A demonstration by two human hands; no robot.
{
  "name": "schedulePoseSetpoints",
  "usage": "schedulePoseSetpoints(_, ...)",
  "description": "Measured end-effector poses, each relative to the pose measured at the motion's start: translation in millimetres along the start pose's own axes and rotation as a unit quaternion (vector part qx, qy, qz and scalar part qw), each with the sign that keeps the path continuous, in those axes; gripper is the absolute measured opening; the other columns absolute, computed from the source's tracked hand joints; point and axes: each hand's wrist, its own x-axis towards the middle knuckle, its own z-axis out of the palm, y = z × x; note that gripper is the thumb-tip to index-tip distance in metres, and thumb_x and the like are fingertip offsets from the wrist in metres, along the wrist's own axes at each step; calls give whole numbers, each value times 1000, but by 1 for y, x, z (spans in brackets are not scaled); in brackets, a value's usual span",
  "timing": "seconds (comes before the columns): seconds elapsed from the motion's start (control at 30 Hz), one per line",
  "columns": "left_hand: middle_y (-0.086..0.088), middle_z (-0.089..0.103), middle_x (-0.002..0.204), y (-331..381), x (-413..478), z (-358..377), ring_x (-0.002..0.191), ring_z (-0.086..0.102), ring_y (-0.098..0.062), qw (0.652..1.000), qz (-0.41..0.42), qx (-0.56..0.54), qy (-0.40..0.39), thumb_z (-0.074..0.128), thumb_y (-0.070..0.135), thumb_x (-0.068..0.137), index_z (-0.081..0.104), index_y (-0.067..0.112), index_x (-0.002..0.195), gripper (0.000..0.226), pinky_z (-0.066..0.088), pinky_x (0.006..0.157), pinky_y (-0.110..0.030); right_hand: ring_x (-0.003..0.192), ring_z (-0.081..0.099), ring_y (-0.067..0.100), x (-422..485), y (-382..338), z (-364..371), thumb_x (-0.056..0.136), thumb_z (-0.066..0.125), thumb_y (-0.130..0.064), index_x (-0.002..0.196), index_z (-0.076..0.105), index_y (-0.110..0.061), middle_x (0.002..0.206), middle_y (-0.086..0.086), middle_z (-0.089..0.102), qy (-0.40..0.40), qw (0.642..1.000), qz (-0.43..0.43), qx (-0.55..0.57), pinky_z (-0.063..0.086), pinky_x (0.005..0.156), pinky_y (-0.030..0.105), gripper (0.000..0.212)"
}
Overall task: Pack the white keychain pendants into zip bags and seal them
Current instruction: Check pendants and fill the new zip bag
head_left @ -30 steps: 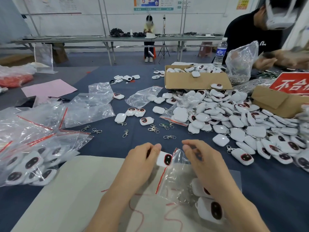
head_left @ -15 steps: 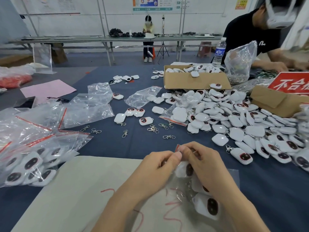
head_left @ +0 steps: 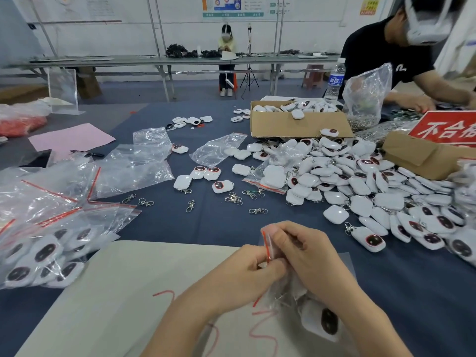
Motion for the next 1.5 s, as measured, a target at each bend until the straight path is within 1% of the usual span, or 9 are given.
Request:
schedulePoseSetpoints(0.17, 7, 75, 83, 3, -2, -6, 54, 43, -8, 997, 12, 6, 72, 51, 35, 102, 68, 20, 94, 25, 38, 51, -23, 90, 66, -4, 2, -5, -10, 100, 55, -30, 100, 67, -55, 98, -23, 73, 147, 987, -44, 47, 46, 74, 6, 28)
schedulePoseSetpoints(0.27, 10, 62, 61, -3, -1, -8, 54, 44, -10, 990, -14, 67, 124, 52, 43, 101, 53, 16, 77, 36, 37, 55, -30, 102, 60, 0, 5, 6, -26, 102, 51, -26, 113, 66, -45, 110, -16, 72, 248, 968, -5, -43, 42, 81, 7, 26)
schedulePoseSetpoints(0.37, 13, 70, 63, -5, -1, -9, 49, 51, -3, 982, -33, 102, 156, 49, 54, 100, 49, 23, 72, 41, 38, 53, -25, 126, 46, 24, 4, 23, -38, 102, 50, -20, 134, 60, -25, 134, 2, 60, 282, 921, 93, -252, 37, 106, 36, 34)
schedulePoseSetpoints(0.7, 5, 64, 60, -1, 1, -12, 63, 64, -21, 933, -20, 139, 330, 33, 58, 99, 60, 20, 82, 50, 53, 69, -48, 136, 30, 35, -3, 30, -48, 101, 49, -12, 146, 47, -14, 147, 16, 41, 196, 923, 176, -280, 30, 109, 43, 45)
schedulePoseSetpoints(0.87, 28, 62, 64, 0, 2, -10, 61, 62, -10, 925, 2, 148, 350, 33, 53, 102, 61, 24, 84, 45, 53, 68, -40, 95, 60, 24, 3, 28, -48, 105, 38, -25, 147, 44, -22, 99, 5, 68, 216, 944, 132, -211, 42, 83, 40, 42)
schedulePoseSetpoints(0.97, 29, 62, 68, -1, 3, -7, 61, 60, -6, 913, 36, 126, 385, 30, 52, 105, 62, 25, 84, 46, 51, 65, -33, 57, 50, 4, 5, 19, -47, 107, 38, -30, 139, 48, -35, 65, -13, 57, 215, 970, 65, -95, 46, 64, 25, 34)
schedulePoseSetpoints(1.07, 12, 64, 66, 2, 4, -2, 54, 54, -6, 922, 72, 61, 376, 39, 41, 108, 63, 32, 83, 36, 42, 54, -21, 76, 55, -12, 5, 4, -40, 106, 44, -17, 130, 51, -39, 73, -35, 60, 187, 981, -42, 1, 39, 77, 0, 33)
schedulePoseSetpoints(1.3, -6, 61, 64, 18, 5, -1, 58, 51, -16, 956, -9, -230, 180, 43, 58, 93, 76, 22, 76, 51, 44, 55, -20, 118, 62, 10, -6, -9, 5, 91, 45, 17, 101, 69, -30, 129, -14, 63, 30, 972, -234, 2, 47, 91, 16, 54)
schedulePoseSetpoints(1.5, -7, 74, 102, 14, 6, -15, 75, 60, -20, 910, 37, -358, 206, 65, 25, 88, 69, 13, 123, 37, 51, 62, -23, 115, 66, 14, -3, -8, 9, 95, 55, 11, 106, 75, -30, 126, -2, 66, 8, 980, -176, 97, 53, 91, 21, 47)
